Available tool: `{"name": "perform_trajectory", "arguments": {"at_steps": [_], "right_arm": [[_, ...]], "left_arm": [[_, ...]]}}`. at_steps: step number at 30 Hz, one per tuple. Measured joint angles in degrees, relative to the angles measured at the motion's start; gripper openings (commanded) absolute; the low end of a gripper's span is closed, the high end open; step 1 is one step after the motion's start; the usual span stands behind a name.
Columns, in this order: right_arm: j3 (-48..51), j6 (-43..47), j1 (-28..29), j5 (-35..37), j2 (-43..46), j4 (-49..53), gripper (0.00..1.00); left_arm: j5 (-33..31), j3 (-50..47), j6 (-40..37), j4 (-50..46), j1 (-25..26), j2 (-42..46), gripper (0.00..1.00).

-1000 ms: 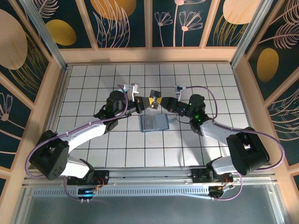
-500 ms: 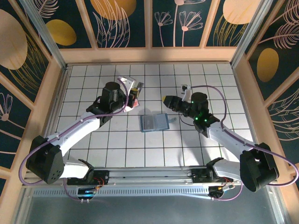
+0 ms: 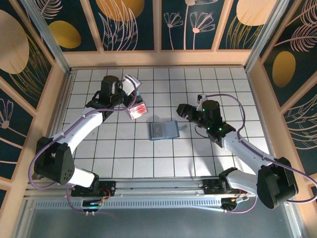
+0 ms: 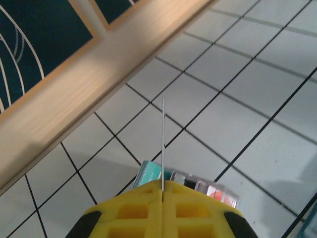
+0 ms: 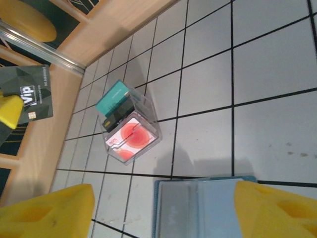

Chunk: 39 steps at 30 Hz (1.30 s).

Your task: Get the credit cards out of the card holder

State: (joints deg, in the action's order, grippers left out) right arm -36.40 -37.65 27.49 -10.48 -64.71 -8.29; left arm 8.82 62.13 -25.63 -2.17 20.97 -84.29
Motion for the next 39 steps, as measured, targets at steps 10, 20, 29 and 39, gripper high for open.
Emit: {"name": "perform_trajectory", "arguments": {"at_steps": [10, 20, 29, 39], "right_arm": [[-1.0, -0.6, 0.0, 3.5, 0.8, 3.4, 0.99], [-1.6, -1.3, 0.1, 5.1, 0.7, 5.8, 0.99], [-1.9, -1.7, 0.1, 6.0, -0.2, 6.3, 0.99], [-1.9, -1.7, 0.1, 6.0, -1.1, 6.5, 0.99]], "left_arm": [[3.1, 4.3, -10.1, -5.6, -2.7, -8.0, 0.00], [4.7, 9.1, -15.2, -10.2, -2.8, -14.7, 0.00], [4.6, 9.8, -16.4, -12.8, -3.0, -17.9, 0.00], [4.2, 10.8, -16.7, -13.7, -3.6, -19.8, 0.00]]}}
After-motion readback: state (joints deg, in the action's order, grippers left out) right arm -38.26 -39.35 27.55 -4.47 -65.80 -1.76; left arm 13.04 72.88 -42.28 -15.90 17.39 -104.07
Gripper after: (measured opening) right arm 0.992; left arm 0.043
